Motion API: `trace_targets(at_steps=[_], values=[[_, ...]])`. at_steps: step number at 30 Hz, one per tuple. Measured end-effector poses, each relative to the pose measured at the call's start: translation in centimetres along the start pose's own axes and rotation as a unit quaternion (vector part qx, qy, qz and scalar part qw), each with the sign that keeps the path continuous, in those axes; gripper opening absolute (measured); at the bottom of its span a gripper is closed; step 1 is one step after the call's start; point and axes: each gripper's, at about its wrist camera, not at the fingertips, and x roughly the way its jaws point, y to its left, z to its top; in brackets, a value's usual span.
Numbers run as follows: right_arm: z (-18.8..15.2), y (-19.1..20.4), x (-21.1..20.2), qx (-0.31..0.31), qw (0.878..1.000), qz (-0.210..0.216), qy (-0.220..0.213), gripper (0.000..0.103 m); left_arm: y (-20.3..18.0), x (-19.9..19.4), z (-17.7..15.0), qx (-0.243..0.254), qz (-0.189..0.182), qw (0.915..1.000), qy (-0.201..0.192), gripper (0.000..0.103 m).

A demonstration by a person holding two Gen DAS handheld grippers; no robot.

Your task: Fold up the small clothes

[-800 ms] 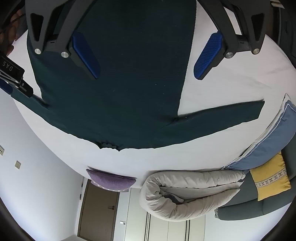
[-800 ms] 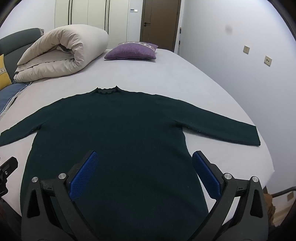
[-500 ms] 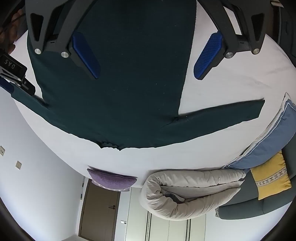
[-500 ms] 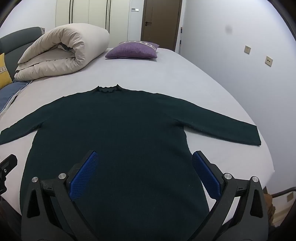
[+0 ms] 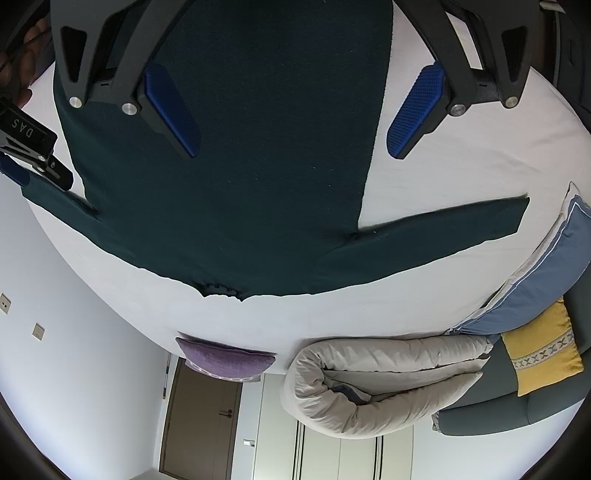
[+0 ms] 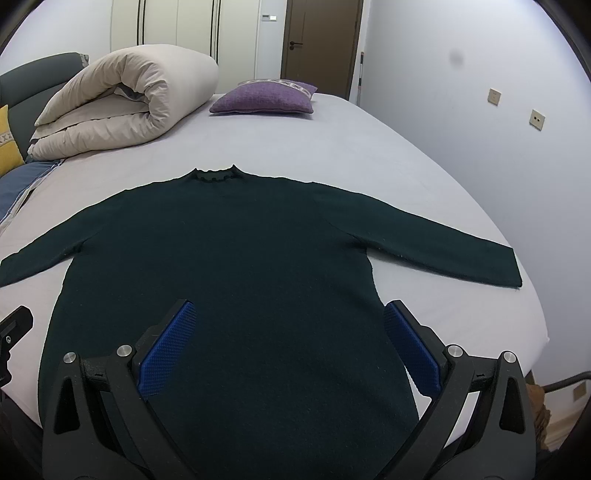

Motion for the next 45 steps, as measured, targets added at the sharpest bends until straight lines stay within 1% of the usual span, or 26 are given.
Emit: trace_targets(at_steps=[45], values=[[-1.1, -0.1, 0.8, 0.001, 1.0, 0.004, 0.007, 0.103, -0.1, 0.0, -0.1, 0.002, 0.004, 1.0, -0.001, 0.103]])
